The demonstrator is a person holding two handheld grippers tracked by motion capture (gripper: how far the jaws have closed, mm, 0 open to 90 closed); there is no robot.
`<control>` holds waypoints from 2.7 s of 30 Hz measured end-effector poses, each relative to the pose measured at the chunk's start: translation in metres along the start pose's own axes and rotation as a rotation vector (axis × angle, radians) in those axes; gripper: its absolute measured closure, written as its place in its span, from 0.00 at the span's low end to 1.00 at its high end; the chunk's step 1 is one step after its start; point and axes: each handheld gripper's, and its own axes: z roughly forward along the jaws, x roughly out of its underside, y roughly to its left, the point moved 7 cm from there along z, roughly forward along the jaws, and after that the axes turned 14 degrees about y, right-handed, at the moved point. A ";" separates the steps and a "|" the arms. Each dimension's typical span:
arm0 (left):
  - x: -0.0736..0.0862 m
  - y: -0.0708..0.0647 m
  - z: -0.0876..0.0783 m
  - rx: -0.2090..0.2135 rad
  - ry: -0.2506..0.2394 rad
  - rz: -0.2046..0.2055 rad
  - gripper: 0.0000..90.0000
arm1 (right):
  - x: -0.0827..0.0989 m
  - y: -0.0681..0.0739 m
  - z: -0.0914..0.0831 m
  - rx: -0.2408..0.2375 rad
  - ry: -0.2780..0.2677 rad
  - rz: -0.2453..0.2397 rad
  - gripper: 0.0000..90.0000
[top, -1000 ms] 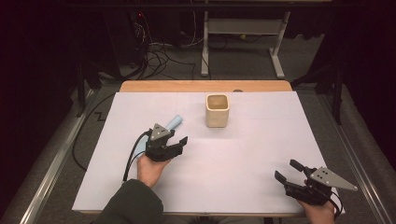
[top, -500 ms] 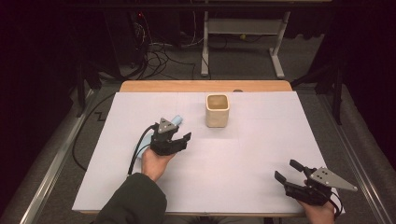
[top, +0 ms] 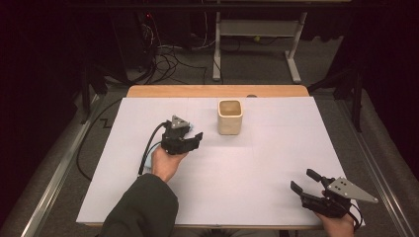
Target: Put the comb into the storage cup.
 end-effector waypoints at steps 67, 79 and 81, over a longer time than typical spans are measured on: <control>-0.026 0.091 0.046 -0.087 0.482 -0.313 0.99 | 0.000 -0.001 0.001 0.015 0.010 -0.011 0.32; -0.027 0.091 0.059 -0.055 0.491 -0.364 1.00 | 0.001 -0.002 0.001 0.024 0.015 -0.019 0.32; -0.027 0.091 0.059 -0.046 0.491 -0.368 1.00 | 0.001 -0.001 0.001 0.022 0.016 -0.021 0.32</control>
